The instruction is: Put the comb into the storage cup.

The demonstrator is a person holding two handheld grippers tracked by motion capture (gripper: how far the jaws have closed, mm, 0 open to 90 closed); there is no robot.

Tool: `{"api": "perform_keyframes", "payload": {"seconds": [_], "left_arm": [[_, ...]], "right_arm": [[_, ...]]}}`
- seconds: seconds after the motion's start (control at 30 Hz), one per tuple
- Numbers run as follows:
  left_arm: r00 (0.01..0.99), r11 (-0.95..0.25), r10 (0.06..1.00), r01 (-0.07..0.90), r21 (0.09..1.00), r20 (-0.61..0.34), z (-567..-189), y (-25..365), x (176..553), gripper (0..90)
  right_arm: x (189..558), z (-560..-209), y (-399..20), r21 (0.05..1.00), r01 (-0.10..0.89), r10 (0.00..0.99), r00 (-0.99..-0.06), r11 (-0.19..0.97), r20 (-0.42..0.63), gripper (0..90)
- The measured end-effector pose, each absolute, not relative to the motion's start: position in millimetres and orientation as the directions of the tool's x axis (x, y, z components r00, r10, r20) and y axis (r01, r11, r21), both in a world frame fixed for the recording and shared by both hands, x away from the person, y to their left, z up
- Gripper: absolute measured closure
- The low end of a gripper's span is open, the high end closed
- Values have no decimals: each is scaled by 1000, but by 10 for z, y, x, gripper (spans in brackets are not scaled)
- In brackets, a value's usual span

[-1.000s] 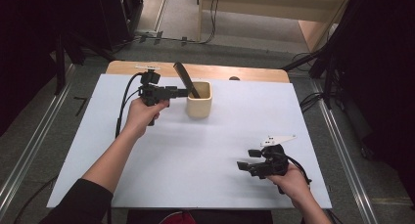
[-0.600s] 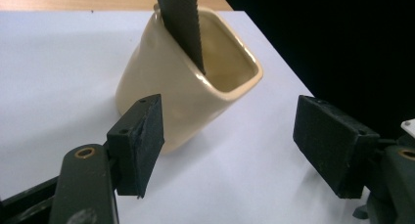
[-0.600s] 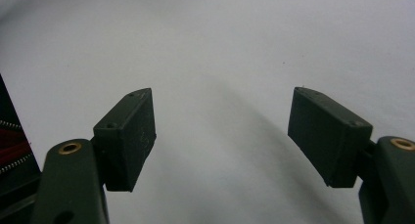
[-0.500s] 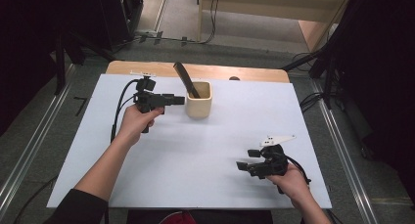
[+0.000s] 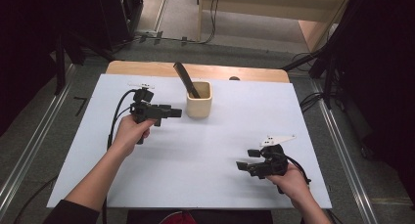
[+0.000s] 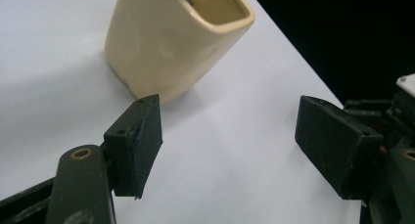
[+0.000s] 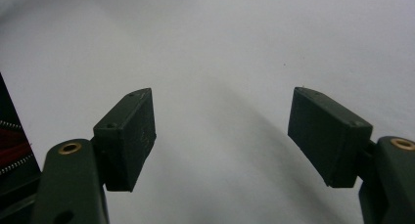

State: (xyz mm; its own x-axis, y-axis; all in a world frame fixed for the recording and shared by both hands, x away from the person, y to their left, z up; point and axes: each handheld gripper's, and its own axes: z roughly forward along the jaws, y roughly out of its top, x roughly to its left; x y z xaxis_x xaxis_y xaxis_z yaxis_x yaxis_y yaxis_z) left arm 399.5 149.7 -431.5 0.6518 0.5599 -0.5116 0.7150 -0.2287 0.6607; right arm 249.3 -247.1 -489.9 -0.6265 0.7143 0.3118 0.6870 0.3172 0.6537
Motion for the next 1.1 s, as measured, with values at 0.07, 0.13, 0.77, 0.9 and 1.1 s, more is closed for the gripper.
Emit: {"api": "perform_keyframes", "payload": {"seconds": [0.07, 0.13, 0.77, 0.9, 1.1], "left_arm": [[650, -232, 562, 718, 656, -512, -4338, 1519, 3959, 271], [649, -238, 560, 722, 650, -515, -4359, 1538, 3924, 272], [716, -356, 545, 668, 653, -436, -4449, 1528, 3630, 273], [727, -371, 545, 656, 658, -418, -4466, 1535, 3569, 273], [739, -378, 540, 640, 669, -401, -4473, 1580, 3458, 272]], "right_arm": [[2494, -4898, -2474, 654, 688, 715, -625, 315, 314, 243], [2495, -4899, -2474, 653, 689, 715, -625, 315, 314, 243], [2505, -4904, -2480, 653, 690, 718, -621, 313, 313, 243], [2510, -4911, -2491, 652, 691, 720, -620, 312, 312, 243], [2519, -4917, -2502, 649, 697, 725, -612, 305, 316, 243]]}}
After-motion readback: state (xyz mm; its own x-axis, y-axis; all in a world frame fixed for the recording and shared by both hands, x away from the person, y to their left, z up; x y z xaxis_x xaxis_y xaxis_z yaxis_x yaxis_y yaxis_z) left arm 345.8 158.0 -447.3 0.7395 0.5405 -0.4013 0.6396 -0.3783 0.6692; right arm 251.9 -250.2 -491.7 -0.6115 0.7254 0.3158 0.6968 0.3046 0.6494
